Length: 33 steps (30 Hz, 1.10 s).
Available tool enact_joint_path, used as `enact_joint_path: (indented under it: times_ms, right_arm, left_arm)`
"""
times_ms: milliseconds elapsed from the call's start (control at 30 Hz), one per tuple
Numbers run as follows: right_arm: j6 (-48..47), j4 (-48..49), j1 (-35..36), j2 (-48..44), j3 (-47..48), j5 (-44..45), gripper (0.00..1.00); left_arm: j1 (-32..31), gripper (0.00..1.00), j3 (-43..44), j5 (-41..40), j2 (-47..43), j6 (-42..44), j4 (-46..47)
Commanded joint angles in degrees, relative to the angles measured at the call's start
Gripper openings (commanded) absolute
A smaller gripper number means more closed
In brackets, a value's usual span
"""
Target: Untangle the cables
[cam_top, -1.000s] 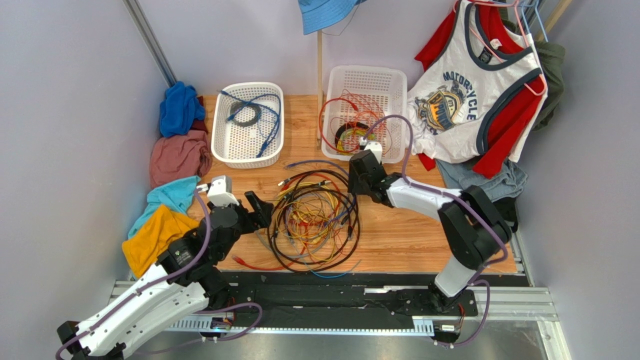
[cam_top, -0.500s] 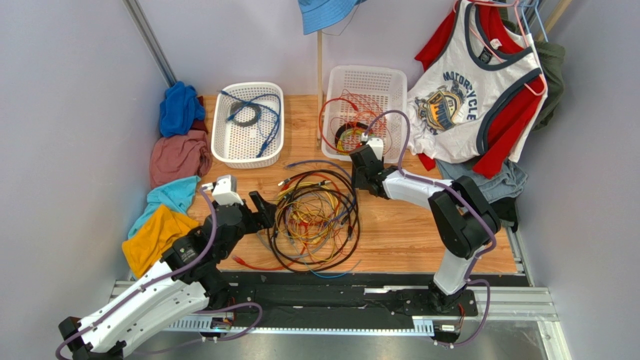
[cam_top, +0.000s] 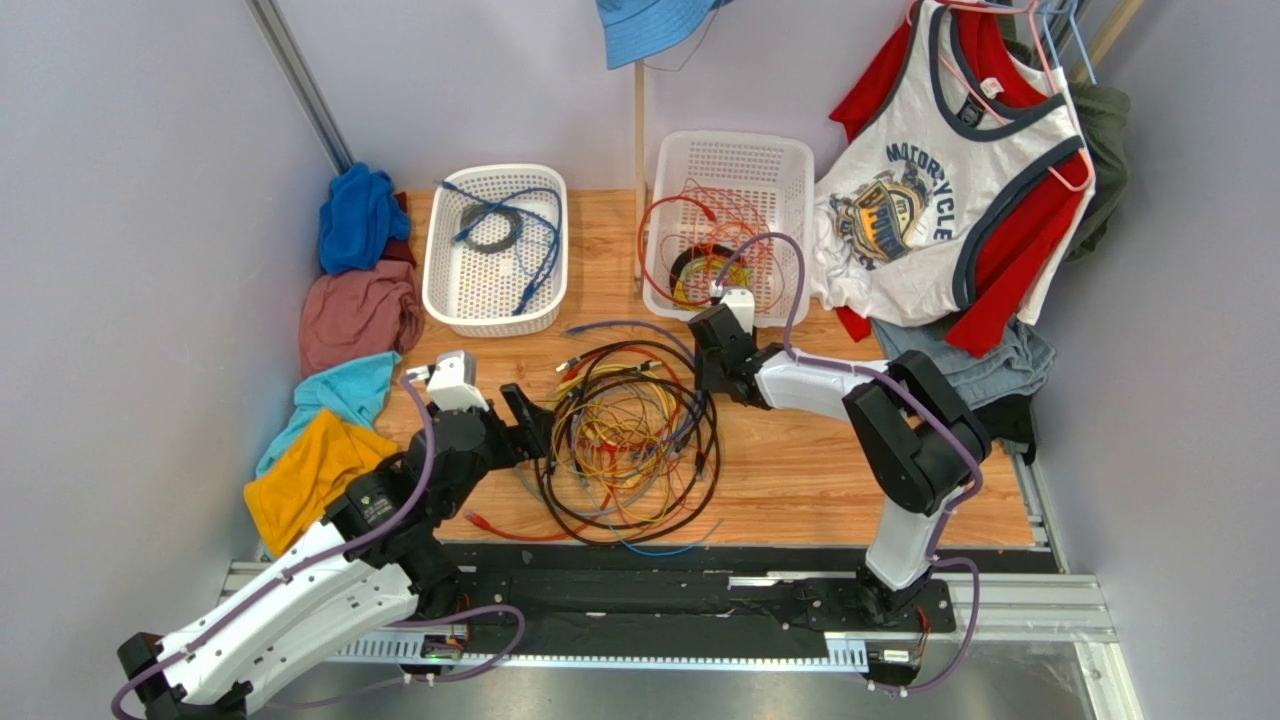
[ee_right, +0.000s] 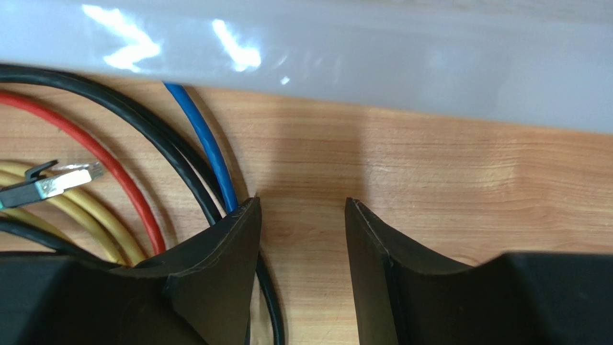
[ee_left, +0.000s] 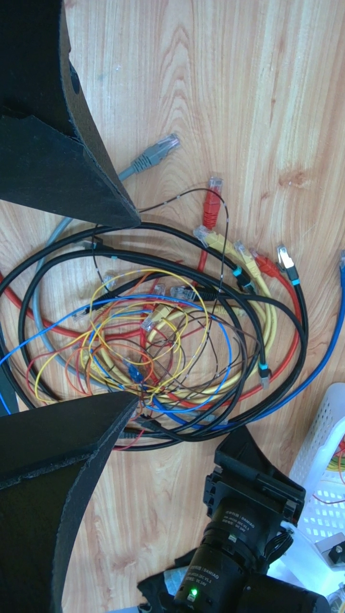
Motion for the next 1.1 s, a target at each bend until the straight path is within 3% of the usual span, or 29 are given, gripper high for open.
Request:
enact_joint_path:
  times_ms: [0,600,833,933,1033,1067]
  right_arm:
    - [0.68,2.19,1.93,-3.32,-0.87,0.9,0.5]
    - [2.26,3.76,4.57,-4.04,-1.58,-1.12,0.52]
    - [1.12,1.75,4.75,2.11,2.64,-3.06,0.52]
    - [1.03,0.34,4.23,4.4,4.13,-2.88,0.47]
    - [1.64,-0.1,3.43,5.98,3.96,-3.41,0.34]
    - [2.08,0.07,3.34,5.98,3.61,-3.15,0.25]
  left_arm:
    - [0.25,0.93,-0.07,0.55,-0.01,-0.39,1.57]
    - [0.25,0.92,-2.0,0.72,-3.79,-1.79,-0.19]
    - [0.25,0.92,-2.53,1.34,-4.49,-2.41,-0.54]
    - [0.25,0.92,-2.26,0.99,-5.19,-2.5,-1.77]
    - [0.16,0.93,-2.44,0.55,-6.33,-2.58,-2.3]
    - [0.25,0.92,-2.61,0.55,-6.6,-2.58,-2.38]
